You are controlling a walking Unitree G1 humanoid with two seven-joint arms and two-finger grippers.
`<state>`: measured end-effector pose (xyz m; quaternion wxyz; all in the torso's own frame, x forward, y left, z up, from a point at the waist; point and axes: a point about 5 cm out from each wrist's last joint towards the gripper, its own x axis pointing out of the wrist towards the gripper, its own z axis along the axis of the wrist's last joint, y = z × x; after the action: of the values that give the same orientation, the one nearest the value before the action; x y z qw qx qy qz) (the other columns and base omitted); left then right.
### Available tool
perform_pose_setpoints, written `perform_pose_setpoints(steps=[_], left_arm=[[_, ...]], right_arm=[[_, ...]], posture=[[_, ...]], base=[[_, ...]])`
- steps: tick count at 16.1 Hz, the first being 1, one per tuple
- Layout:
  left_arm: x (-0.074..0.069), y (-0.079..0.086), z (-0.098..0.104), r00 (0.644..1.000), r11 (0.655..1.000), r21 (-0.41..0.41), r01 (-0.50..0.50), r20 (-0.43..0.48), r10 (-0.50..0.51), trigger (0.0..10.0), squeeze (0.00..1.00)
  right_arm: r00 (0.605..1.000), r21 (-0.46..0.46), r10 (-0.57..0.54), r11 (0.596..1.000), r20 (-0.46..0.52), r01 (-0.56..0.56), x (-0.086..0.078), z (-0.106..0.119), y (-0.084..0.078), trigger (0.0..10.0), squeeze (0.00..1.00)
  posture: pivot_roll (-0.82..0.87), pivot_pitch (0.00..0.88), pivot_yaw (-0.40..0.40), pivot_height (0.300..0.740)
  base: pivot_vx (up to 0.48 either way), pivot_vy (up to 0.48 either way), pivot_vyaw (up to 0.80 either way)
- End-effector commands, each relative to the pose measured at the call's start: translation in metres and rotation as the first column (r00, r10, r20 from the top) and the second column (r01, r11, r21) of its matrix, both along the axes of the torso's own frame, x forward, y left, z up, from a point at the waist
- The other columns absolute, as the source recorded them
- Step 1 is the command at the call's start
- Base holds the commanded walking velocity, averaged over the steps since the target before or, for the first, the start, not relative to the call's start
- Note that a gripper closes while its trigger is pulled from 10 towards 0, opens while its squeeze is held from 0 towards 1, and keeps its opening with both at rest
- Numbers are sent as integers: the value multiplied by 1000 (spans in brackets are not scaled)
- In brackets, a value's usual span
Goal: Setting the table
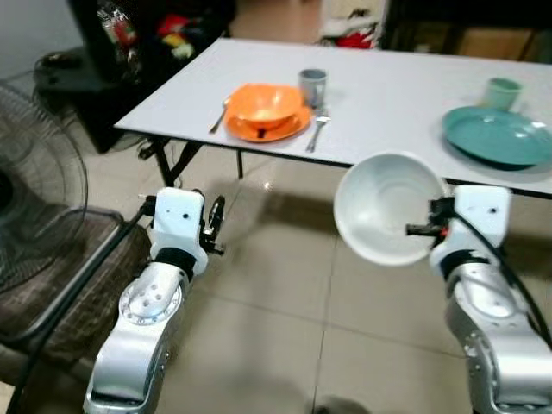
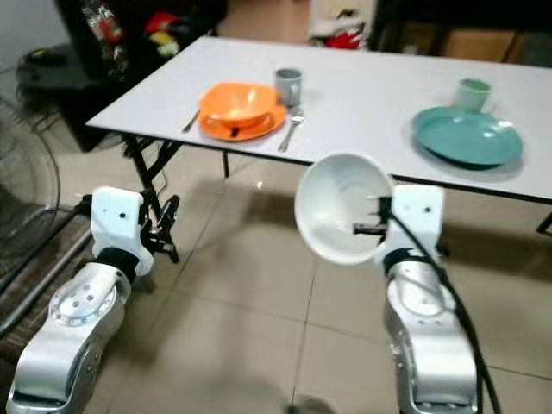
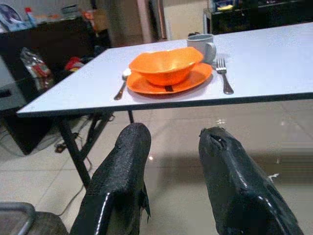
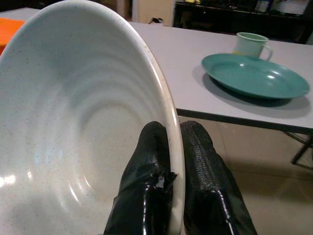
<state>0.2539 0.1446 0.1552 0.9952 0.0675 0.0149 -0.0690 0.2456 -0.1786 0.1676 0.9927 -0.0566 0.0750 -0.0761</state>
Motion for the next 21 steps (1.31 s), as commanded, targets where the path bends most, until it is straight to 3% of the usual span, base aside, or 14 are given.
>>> perform_pose_setpoints(steps=[1,8,11,13,17,21], left_arm=[[2,2,3,1000,1000,-1,-8,16,8,10000,0],[2,-7,1,1000,1000,-28,11,7,-11,10000,0],[0,2,2,997,996,-40,-74,1,74,10000,0],[-2,6,3,998,996,-54,-66,14,67,10000,0],[-7,10,-3,997,996,-43,-76,-12,75,10000,0],[-1,8,2,999,998,-38,-44,6,44,10000,0]], right_arm=[[999,4,31,999,23,-31,2,6,5,10000,0],[999,-2,37,999,18,-37,-1,9,-1,10000,0],[998,10,55,998,0,-55,3,8,0,10000,0],[997,18,83,996,0,-83,6,10,4,10000,0],[996,21,85,996,-4,-85,12,9,1,10000,0],[998,52,58,997,28,-59,18,14,-2,10000,0]], posture=[[-53,0,57,740],[-75,0,69,740],[-50,0,33,740],[-44,0,9,740],[-35,0,-12,740],[-20,0,-2,740]], base=[[0,-409,0],[0,-412,0],[0,0,0],[0,0,0],[233,0,-800],[362,0,-348]])
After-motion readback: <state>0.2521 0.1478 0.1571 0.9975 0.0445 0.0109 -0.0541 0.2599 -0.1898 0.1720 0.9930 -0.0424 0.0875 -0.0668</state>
